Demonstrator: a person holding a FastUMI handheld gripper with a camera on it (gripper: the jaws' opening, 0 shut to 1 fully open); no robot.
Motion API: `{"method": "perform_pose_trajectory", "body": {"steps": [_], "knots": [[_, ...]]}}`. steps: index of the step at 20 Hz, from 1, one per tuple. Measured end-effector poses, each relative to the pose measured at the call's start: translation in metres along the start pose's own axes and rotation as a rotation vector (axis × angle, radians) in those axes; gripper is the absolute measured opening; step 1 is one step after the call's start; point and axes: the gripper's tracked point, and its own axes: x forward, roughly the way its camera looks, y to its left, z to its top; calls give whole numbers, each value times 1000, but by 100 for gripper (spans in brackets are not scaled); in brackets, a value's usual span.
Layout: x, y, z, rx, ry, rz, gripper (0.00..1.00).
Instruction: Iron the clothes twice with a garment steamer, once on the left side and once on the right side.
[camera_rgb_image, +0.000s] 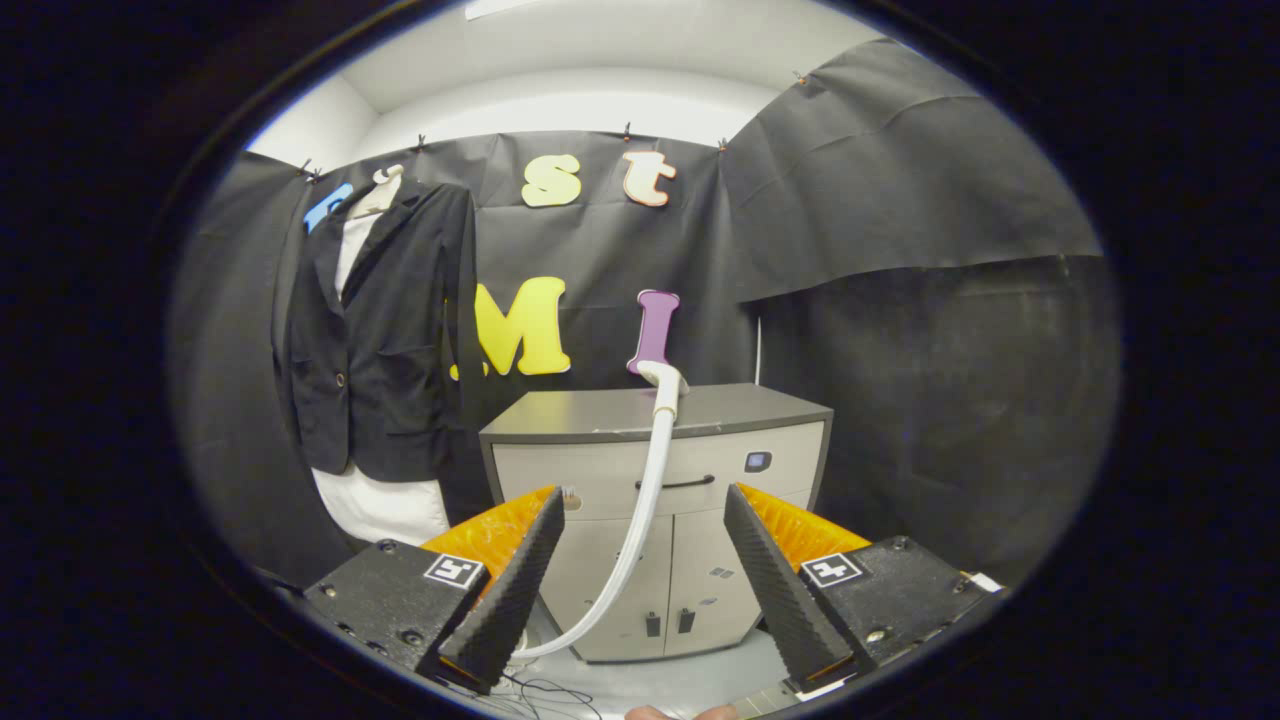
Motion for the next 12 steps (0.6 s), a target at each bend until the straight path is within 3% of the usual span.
{"method": "perform_pose_trajectory", "body": {"steps": [5, 12], "knots": [[7, 8, 9, 5, 7, -14, 100], [64, 11, 23, 32, 37, 40, 100]]}}
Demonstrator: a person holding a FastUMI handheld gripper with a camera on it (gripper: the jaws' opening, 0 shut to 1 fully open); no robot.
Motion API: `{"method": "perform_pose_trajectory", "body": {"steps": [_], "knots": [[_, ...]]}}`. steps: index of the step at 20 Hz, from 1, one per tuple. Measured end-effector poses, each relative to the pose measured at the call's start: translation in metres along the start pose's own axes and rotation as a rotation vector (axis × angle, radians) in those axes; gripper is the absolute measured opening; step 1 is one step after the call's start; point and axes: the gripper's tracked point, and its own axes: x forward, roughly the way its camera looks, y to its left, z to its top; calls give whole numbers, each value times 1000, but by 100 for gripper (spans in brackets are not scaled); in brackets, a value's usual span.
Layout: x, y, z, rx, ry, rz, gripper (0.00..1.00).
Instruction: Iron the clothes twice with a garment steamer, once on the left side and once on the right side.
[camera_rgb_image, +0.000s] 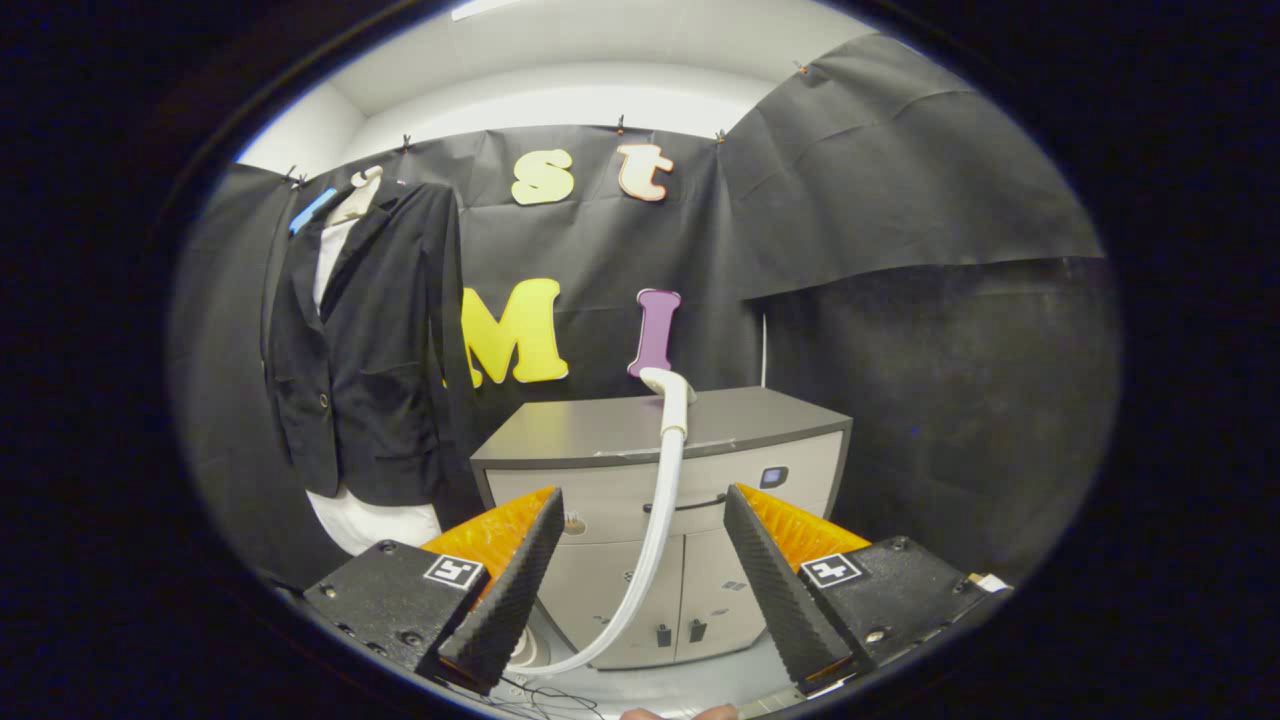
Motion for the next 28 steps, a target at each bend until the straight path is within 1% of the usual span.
{"method": "perform_pose_trajectory", "body": {"steps": [6, 10, 12, 15, 20, 24, 26, 28], "knots": [[61, -10, 30, 16, 8, 43, 100], [98, -22, 46, 16, 58, 58, 100], [119, -29, 55, 12, 91, 52, 100], [153, -30, 75, 37, 99, 69, 100], [213, -31, 64, 117, 266, 94, 100], [256, -41, 50, 161, 364, 79, 99], [269, -50, 38, 191, 419, 56, 97], [283, -51, 32, 220, 469, 54, 96]]}}
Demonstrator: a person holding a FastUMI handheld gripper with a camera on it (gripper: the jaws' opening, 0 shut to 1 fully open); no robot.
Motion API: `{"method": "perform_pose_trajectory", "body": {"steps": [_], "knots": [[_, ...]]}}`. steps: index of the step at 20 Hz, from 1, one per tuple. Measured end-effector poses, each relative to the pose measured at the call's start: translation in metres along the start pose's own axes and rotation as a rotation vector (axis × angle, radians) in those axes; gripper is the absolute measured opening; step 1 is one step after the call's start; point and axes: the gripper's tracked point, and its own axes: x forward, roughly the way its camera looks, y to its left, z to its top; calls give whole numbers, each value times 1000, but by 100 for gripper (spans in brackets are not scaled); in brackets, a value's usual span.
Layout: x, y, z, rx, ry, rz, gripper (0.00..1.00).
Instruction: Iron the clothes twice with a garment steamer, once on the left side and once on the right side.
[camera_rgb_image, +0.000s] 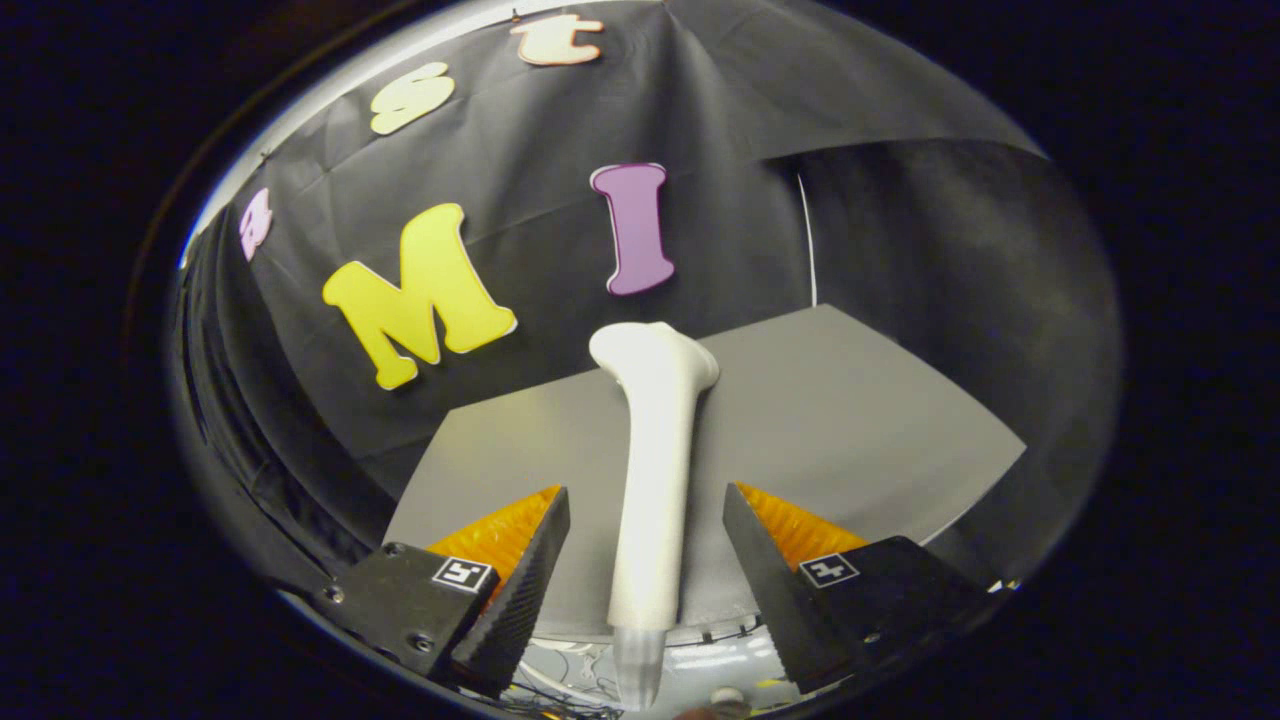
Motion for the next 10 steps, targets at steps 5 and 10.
{"method": "perform_pose_trajectory", "body": {"steps": [5, 10], "knots": [[23, -2, -2, 1, 71, -30, 81], [30, -7, -3, -62, 97, -108, 64]]}}
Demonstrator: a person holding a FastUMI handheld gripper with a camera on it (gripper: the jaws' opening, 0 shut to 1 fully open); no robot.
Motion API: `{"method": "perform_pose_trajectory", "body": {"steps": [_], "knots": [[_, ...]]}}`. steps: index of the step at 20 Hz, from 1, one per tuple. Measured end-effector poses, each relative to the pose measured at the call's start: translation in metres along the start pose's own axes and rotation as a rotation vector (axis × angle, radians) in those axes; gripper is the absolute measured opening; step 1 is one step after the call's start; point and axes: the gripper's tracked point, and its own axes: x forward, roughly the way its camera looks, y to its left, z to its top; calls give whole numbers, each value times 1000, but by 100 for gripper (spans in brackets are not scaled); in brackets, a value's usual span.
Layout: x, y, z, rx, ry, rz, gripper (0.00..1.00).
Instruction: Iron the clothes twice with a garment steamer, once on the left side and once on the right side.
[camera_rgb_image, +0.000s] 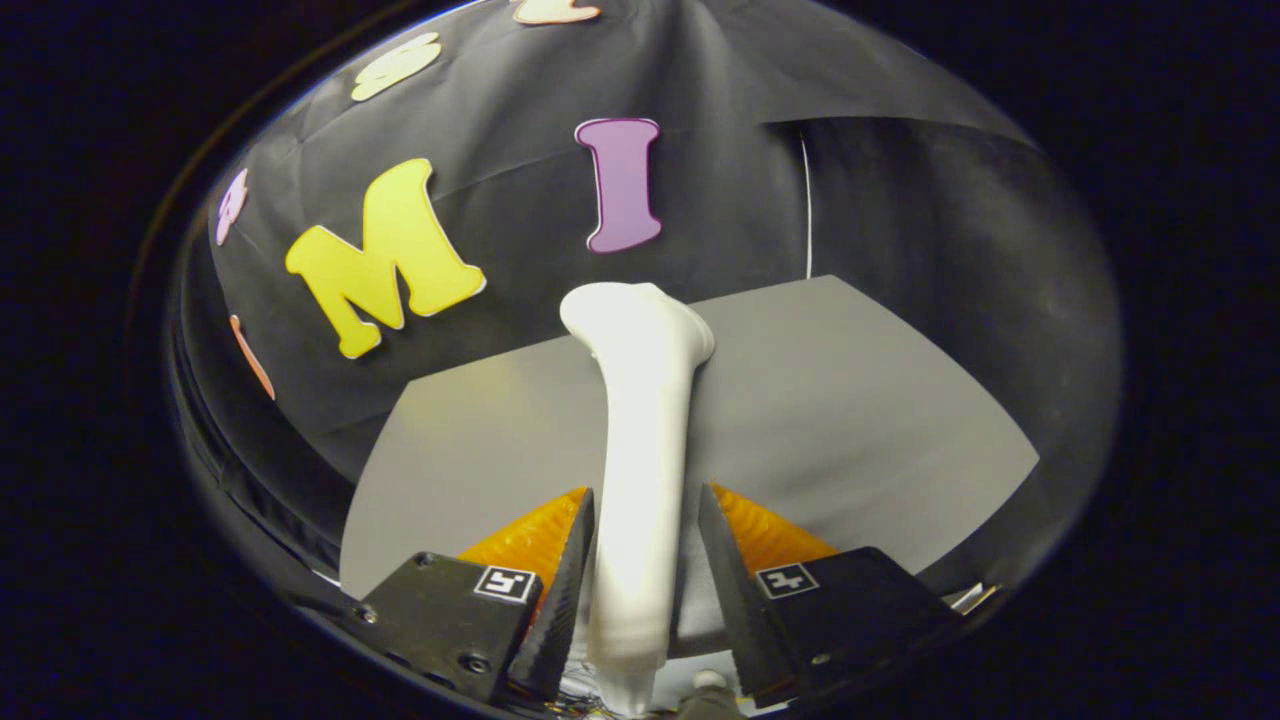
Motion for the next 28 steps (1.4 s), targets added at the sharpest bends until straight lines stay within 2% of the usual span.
{"method": "perform_pose_trajectory", "body": {"steps": [7, 9, 13, 18, 28], "knots": [[0, 5, -1, 12, 9, -4, 37], [-2, 6, 3, 16, -20, -2, 33], [-18, 16, 10, 39, -112, 32, 32], [-65, 29, 13, 61, -245, 42, 32], [-172, 101, -36, 49, -432, 69, 32]]}}
